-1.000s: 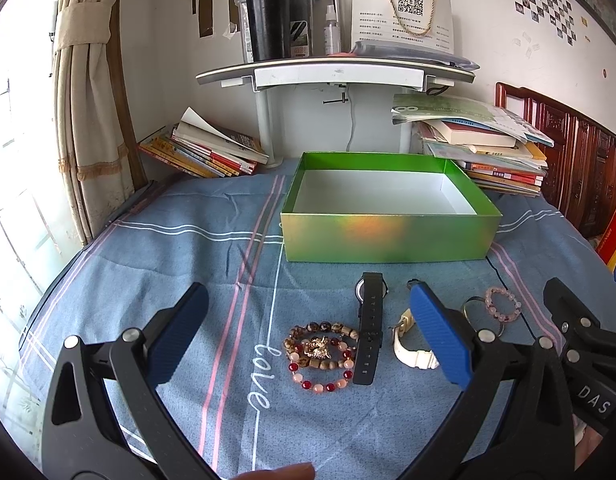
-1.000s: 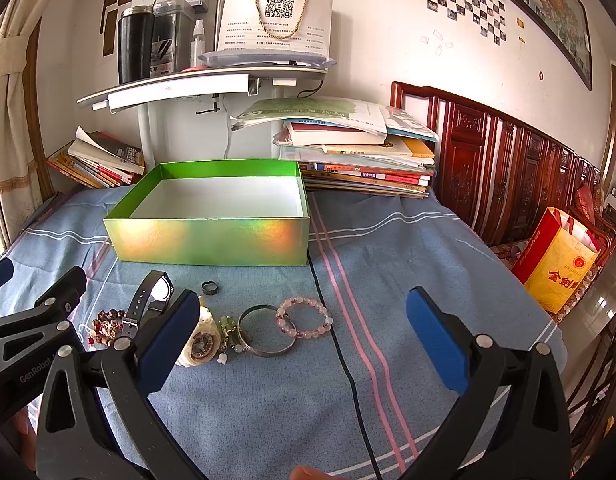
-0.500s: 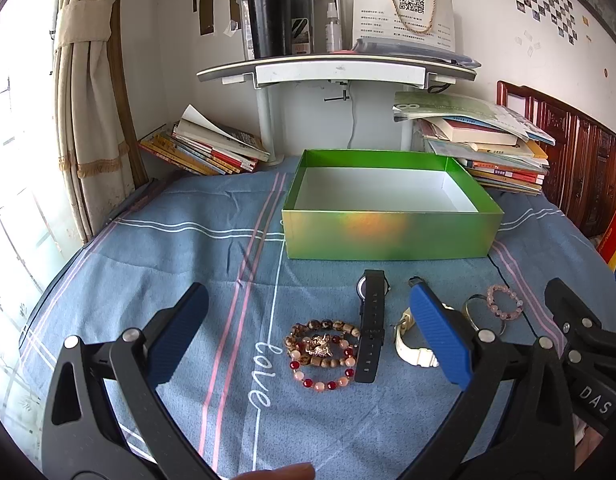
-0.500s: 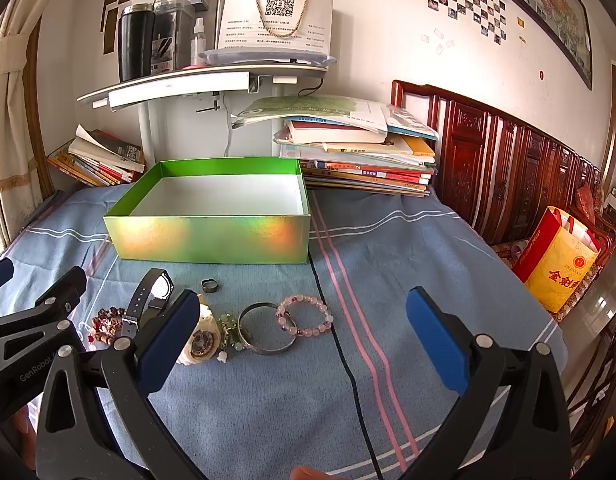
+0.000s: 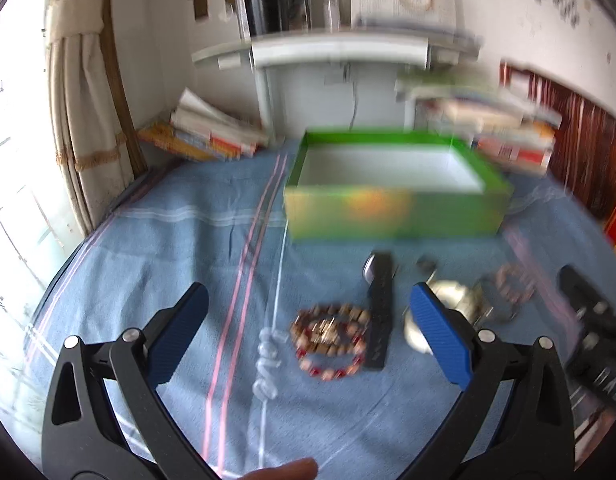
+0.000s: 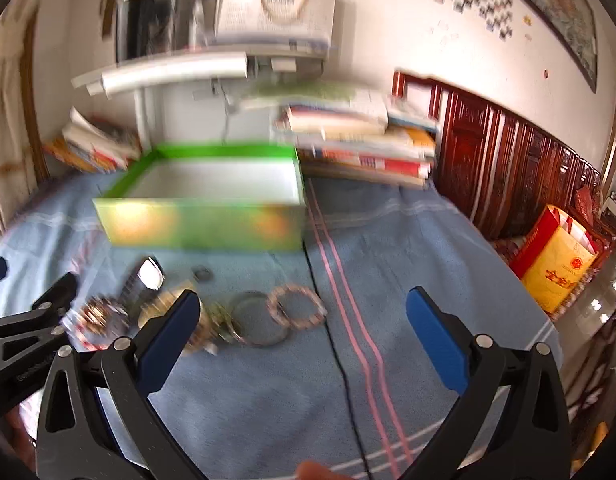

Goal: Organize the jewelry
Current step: 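Grasp the white watch with the right tool while the left tool approaches the black watch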

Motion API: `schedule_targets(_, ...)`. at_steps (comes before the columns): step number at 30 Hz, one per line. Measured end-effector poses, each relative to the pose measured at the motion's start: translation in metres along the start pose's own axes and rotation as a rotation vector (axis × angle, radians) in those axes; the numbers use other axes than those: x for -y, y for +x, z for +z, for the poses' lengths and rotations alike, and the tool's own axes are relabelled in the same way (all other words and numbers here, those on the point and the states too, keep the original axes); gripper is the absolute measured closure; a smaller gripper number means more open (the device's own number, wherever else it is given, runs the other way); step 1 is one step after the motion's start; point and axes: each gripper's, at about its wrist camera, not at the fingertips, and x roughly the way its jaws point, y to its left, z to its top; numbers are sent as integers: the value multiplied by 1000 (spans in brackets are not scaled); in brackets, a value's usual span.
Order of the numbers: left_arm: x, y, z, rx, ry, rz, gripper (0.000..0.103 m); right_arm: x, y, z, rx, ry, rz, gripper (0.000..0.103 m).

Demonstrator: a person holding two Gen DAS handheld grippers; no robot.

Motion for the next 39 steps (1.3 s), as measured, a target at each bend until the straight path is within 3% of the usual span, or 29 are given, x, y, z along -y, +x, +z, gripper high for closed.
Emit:
schedule_targets(4,2,21,-9,-114,61,47,4,11,22,-5,-119,-5,61,2)
schedule_targets(9,-3,31,-16,-186,50,-103,6,8,34,-11,-188,-33,135,8)
schedule_targets(13,-6,34,-16,-191,32,-143,22,2,45,-17,-251,-66,124,38)
schedule_targets(14,-5,35,-15,-197,32,-152,24,2,50,-18,-267,-64,122,48)
schedule_targets(16,3,37,-12,-205,47,-158,25,6,55,-20,-294,-46,128,59)
schedule_targets(23,40,50,0,-206,116,-198,25,5,54,-9,-254,-44,162,60)
schedule_targets(25,45,57,1,-211,118,-202,30,-1,54,-6,-249,-73,185,60)
schedule_targets(28,45,68,0,-238,113,-222,52,-11,54,-3,-260,-93,246,60)
schedule_targets(30,43,74,-3,-254,110,-234,56,-15,56,0,-264,-94,261,60)
schedule_targets(39,11,70,-11,-258,46,-209,51,-54,61,18,-280,-97,381,60)
